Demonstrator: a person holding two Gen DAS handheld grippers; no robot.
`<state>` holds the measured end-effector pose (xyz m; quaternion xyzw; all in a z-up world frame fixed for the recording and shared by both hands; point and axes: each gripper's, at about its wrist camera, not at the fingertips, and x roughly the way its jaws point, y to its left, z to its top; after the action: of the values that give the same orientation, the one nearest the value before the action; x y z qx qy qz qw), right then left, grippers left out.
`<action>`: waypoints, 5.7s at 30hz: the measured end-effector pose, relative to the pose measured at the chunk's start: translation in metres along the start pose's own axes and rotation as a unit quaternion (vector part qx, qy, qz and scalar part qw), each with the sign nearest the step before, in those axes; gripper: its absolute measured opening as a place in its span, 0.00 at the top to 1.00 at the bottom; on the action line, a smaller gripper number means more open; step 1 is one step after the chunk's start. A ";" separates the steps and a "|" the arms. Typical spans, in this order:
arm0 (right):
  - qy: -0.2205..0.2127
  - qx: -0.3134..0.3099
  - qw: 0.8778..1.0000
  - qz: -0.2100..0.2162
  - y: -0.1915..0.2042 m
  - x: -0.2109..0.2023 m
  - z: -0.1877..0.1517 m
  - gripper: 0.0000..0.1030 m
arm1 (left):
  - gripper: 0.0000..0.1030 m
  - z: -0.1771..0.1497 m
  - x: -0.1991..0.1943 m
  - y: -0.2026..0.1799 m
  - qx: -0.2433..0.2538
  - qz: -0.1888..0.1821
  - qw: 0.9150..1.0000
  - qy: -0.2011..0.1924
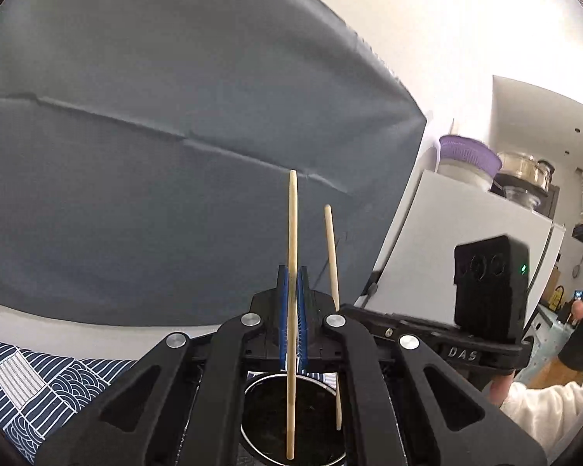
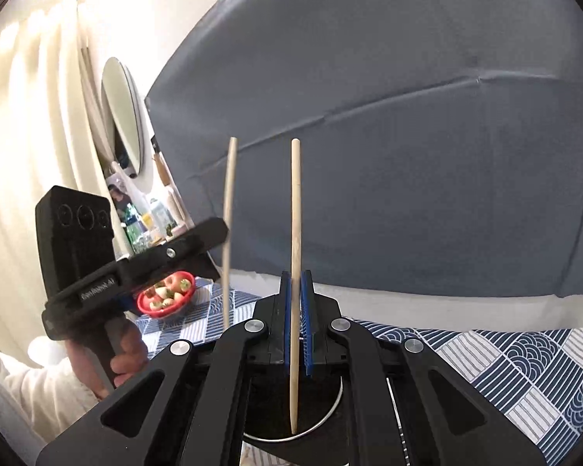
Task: Organize utensils
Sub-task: 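Lower the chopsticks into the black cup and open both tools, then move the right tool toward the printed ceramic spoon's handle, then close the right tool on the spoon handle while the left tool pinches its bowl, then lift the printed spoon with both tools and carry it over the black cup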
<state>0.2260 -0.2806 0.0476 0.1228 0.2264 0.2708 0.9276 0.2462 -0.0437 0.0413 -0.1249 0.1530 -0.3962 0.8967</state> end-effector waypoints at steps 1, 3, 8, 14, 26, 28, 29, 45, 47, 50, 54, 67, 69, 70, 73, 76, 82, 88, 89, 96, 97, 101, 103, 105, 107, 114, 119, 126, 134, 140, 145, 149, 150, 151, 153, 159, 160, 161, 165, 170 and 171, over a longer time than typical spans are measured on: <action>0.002 0.000 1.000 0.000 0.000 0.001 -0.001 0.95 | 0.95 -0.003 0.001 0.001 -0.002 -0.002 1.000 0.004; 0.005 -0.001 1.000 -0.001 0.002 0.004 -0.001 0.95 | 0.95 -0.008 0.002 0.004 -0.008 -0.002 1.000 0.014; 0.021 -0.005 1.000 -0.002 0.003 0.006 -0.010 0.95 | 0.95 -0.019 0.003 0.010 -0.022 0.000 0.999 0.029; 0.044 -0.009 0.999 -0.012 0.008 0.005 -0.022 0.95 | 0.95 -0.031 -0.002 0.009 -0.023 0.004 0.998 0.052; 0.065 -0.051 0.994 -0.066 0.025 -0.022 -0.030 0.53 | 0.44 -0.051 -0.038 0.007 -0.036 0.042 0.994 0.095; 0.064 -0.058 0.993 -0.076 0.029 -0.032 -0.032 0.46 | 0.34 -0.051 -0.045 0.006 -0.034 0.056 0.993 0.100; 0.065 -0.059 0.993 -0.079 0.030 -0.035 -0.033 0.41 | 0.25 -0.052 -0.051 0.005 -0.032 0.070 0.992 0.102; 0.101 -0.070 0.982 -0.142 0.054 -0.065 -0.065 0.16 | 0.06 -0.095 -0.116 0.017 -0.043 0.212 0.957 0.194; 0.109 -0.068 0.982 -0.140 0.057 -0.067 -0.072 0.16 | 0.06 -0.105 -0.125 0.017 -0.045 0.222 0.952 0.207; 0.118 -0.069 0.981 -0.141 0.063 -0.067 -0.081 0.16 | 0.06 -0.118 -0.137 0.017 -0.050 0.230 0.946 0.222; 0.132 -0.066 0.980 -0.134 0.070 -0.066 -0.092 0.16 | 0.06 -0.135 -0.152 0.015 -0.055 0.244 0.939 0.237; 0.175 -0.071 0.975 -0.117 0.091 -0.053 -0.124 0.16 | 0.06 -0.179 -0.190 0.016 -0.094 0.271 0.915 0.285; 0.182 -0.073 0.974 -0.114 0.094 -0.051 -0.129 0.16 | 0.06 -0.185 -0.195 0.016 -0.098 0.276 0.911 0.291; 0.187 -0.074 0.973 -0.113 0.096 -0.050 -0.132 0.16 | 0.06 -0.187 -0.197 0.016 -0.099 0.277 0.910 0.294; 0.196 -0.077 0.971 -0.111 0.099 -0.048 -0.140 0.16 | 0.06 -0.194 -0.203 0.014 -0.098 0.278 0.906 0.303; 0.206 -0.076 0.969 -0.109 0.102 -0.047 -0.149 0.16 | 0.06 -0.198 -0.206 0.011 -0.092 0.277 0.904 0.311; 0.225 -0.077 0.966 -0.104 0.111 -0.049 -0.163 0.16 | 0.06 -0.204 -0.207 0.005 -0.085 0.268 0.904 0.321; 0.240 -0.081 0.963 -0.095 0.119 -0.054 -0.181 0.16 | 0.06 -0.211 -0.202 -0.006 -0.071 0.255 0.905 0.334; 0.244 -0.081 0.962 -0.092 0.120 -0.054 -0.185 0.16 | 0.06 -0.212 -0.202 -0.007 -0.068 0.254 0.905 0.336; 0.271 -0.099 0.955 -0.071 0.139 -0.058 -0.209 0.16 | 0.06 -0.215 -0.195 -0.016 -0.054 0.235 0.907 0.346; 0.275 -0.101 0.954 -0.068 0.141 -0.058 -0.212 0.16 | 0.06 -0.215 -0.194 -0.017 -0.052 0.233 0.907 0.348; 0.301 -0.114 0.946 -0.050 0.153 -0.058 -0.230 0.17 | 0.06 -0.217 -0.185 -0.019 -0.042 0.218 0.907 0.358; 0.314 -0.121 0.941 -0.043 0.158 -0.057 -0.238 0.21 | 0.07 -0.217 -0.181 -0.020 -0.035 0.209 0.907 0.363; 0.328 -0.122 0.936 -0.035 0.160 -0.055 -0.246 0.24 | 0.09 -0.218 -0.174 -0.021 -0.029 0.200 0.907 0.370; 0.339 -0.123 0.932 -0.028 0.163 -0.054 -0.252 0.26 | 0.12 -0.219 -0.169 -0.020 -0.027 0.192 0.906 0.377; 0.373 -0.128 0.919 -0.001 0.168 -0.048 -0.270 0.48 | 0.25 -0.223 -0.151 -0.026 -0.007 0.163 0.900 0.405; 0.387 -0.137 0.912 0.011 0.173 -0.044 -0.279 0.62 | 0.36 -0.228 -0.140 -0.030 0.002 0.139 0.892 0.429; 0.394 -0.135 0.909 0.018 0.172 -0.042 -0.280 0.76 | 0.56 -0.235 -0.124 -0.033 0.009 0.123 0.879 0.460; 0.403 -0.131 0.906 0.017 0.170 -0.040 -0.282 0.87 | 0.89 -0.233 -0.122 -0.025 -0.009 0.125 0.872 0.473; 0.398 -0.122 0.909 0.019 0.168 -0.043 -0.277 0.87 | 0.92 -0.224 -0.126 -0.026 -0.023 0.130 0.877 0.461; 0.386 -0.116 0.915 0.030 0.169 -0.047 -0.264 0.87 | 0.93 -0.206 -0.133 -0.030 -0.022 0.134 0.886 0.444; 0.376 -0.118 0.918 0.036 0.170 -0.047 -0.253 0.87 | 0.94 -0.186 -0.137 -0.033 -0.019 0.139 0.894 0.425; 0.373 -0.120 0.919 0.037 0.170 -0.046 -0.250 0.87 | 0.94 -0.181 -0.138 -0.033 -0.018 0.140 0.896 0.422; 0.370 -0.121 0.920 0.038 0.170 -0.046 -0.247 0.87 | 0.94 -0.178 -0.139 -0.033 -0.017 0.141 0.897 0.418; 0.366 -0.124 0.921 0.040 0.169 -0.045 -0.241 0.87 | 0.94 -0.168 -0.139 -0.035 -0.010 0.144 0.900 0.412; 0.350 -0.141 0.925 0.041 0.168 -0.042 -0.220 0.87 | 0.95 -0.143 -0.137 -0.041 0.007 0.153 0.907 0.393; 0.347 -0.145 0.926 0.041 0.168 -0.041 -0.216 0.87 | 0.95 -0.139 -0.137 -0.042 0.009 0.154 0.907 0.391; 0.344 -0.147 0.926 0.042 0.168 -0.041 -0.212 0.87 | 0.95 -0.134 -0.136 -0.043 0.013 0.157 0.908 0.388; 0.328 -0.158 0.931 0.039 0.166 -0.037 -0.194 0.87 | 0.95 -0.112 -0.134 -0.048 0.028 0.165 0.912 0.374; 0.305 -0.174 0.936 0.039 0.162 -0.033 -0.167 0.87 | 0.95 -0.080 -0.128 -0.057 0.053 0.174 0.916 0.357; 0.301 -0.176 0.937 0.038 0.162 -0.032 -0.162 0.87 | 0.95 -0.074 -0.127 -0.058 0.057 0.176 0.917 0.353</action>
<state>0.0515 -0.1482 -0.0249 -0.1208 0.4388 0.3654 0.8120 0.0988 0.0056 0.0156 0.1031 0.4559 -0.2588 0.8453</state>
